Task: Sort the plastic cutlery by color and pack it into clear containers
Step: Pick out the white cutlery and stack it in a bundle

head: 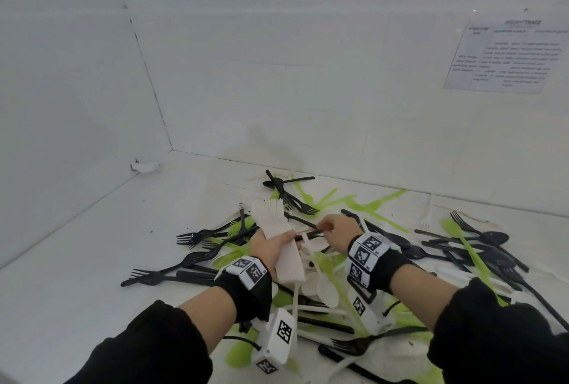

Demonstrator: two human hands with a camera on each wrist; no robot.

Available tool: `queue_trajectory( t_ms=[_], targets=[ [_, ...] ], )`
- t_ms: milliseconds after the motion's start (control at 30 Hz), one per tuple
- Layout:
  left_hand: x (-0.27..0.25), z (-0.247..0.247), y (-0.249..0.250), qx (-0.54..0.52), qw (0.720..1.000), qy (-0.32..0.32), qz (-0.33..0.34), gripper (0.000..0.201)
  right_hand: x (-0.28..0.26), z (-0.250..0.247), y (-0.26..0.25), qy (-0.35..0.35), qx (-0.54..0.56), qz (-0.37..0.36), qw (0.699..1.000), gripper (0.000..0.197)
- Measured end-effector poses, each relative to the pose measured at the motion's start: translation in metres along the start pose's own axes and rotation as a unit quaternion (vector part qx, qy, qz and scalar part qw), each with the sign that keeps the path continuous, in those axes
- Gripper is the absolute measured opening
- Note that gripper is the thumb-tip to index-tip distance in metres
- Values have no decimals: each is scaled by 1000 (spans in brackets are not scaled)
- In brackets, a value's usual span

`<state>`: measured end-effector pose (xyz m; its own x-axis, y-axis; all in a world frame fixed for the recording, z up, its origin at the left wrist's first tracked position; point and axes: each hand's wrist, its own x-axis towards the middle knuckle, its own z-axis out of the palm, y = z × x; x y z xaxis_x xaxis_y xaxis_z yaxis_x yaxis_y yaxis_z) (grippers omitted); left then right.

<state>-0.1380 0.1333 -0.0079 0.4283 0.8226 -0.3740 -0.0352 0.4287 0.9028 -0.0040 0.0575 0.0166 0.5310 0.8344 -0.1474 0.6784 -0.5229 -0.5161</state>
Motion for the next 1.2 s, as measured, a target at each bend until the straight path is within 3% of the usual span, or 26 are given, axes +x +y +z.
queue_trajectory(
  t_ms=[100,200,367,467,533,600,667,733,767,833,900,933,1000,1067,1200],
  targets=[
    [1,-5,3,6,1000,20,14,20,9,2,7,-96,-195,-12,976,48],
    [2,-10,5,7,999,28,21,24,13,5,10,-118,-219,-32,968,45],
    [2,-14,4,22,999,28,29,27,18,-5,12,-49,-87,-27,995,29],
    [2,-16,2,22,999,20,27,17,24,-19,19,-55,3,-34,998,26],
    [3,-18,1,20,999,15,21,15,30,-25,28,-59,106,-19,992,13],
    [2,-17,1,20,1000,12,19,15,29,-29,31,-31,308,15,951,10],
    [2,-15,0,21,1000,12,18,15,26,-32,28,26,486,23,873,8],
    [2,-13,0,22,1000,11,19,16,20,-36,19,73,535,-12,841,12],
    [2,-12,0,21,1000,10,19,16,17,-37,12,79,520,-32,850,14],
    [2,-11,1,21,1000,10,21,14,11,-35,1,49,435,-70,896,17],
    [3,-12,3,14,1000,12,25,14,5,-28,-1,-14,255,-139,957,12],
    [4,-12,5,11,999,13,30,14,2,-24,-1,-46,164,-176,969,8],
    [5,-15,9,10,999,30,40,18,-2,-11,2,-94,70,-219,969,31],
    [6,-19,12,1,999,37,40,19,-6,-1,4,-117,1,-216,969,47],
    [5,-22,13,17,999,28,37,16,-10,7,9,-133,-124,-180,967,37]
  ],
)
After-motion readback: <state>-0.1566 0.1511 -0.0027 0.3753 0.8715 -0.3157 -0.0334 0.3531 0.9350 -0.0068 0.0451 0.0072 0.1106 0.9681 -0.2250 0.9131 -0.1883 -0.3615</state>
